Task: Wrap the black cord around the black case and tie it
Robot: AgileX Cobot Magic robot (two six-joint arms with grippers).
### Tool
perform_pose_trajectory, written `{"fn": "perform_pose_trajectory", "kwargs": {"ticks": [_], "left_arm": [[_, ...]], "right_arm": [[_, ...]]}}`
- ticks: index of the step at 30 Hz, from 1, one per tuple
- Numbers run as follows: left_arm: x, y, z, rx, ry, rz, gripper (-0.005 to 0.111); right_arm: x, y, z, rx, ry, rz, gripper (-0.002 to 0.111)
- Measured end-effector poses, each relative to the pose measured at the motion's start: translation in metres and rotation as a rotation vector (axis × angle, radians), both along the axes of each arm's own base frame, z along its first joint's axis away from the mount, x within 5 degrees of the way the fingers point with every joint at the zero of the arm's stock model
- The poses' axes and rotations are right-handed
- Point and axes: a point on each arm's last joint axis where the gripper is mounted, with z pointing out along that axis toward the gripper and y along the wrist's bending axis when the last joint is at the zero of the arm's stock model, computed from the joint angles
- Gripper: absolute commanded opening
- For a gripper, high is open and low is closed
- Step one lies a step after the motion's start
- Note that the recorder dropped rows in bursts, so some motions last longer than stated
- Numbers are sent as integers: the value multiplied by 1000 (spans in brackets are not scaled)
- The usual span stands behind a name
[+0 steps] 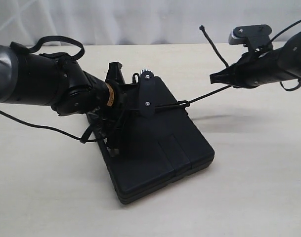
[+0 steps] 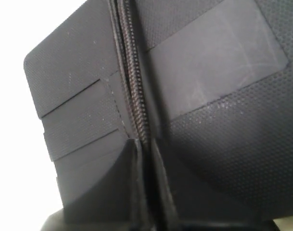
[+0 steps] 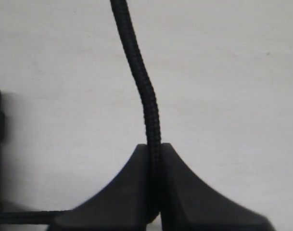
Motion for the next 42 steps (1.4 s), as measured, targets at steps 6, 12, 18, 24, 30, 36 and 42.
{"fn": "perform_pose_trajectory", "kwargs": {"ticks": [6,12,18,24,30,36,42], "left_arm": [[-1,2,-1,17,11,7,0],[-1,4,-1,44,28,16,0],[-2,4,-1,48,28,13,0],[-3,5,-2,78,37,5,0],[-3,5,-1,89,32,-11,0],[-4,3,0,92,32,-17,0],[-3,4,0,96,34,-16,0]], "right_arm": [[3,-7,-13,3,34,-26,4],[4,-8,-18,2,42,-31,4],[4,-8,-18,3,41,-33,4],[5,-9,-26,-1,55,-38,4],[6,-19,-42,16,105,-84,4],[6,-24,-51,28,135,-110,4],[6,-24,-51,30,136,-110,4]]}}
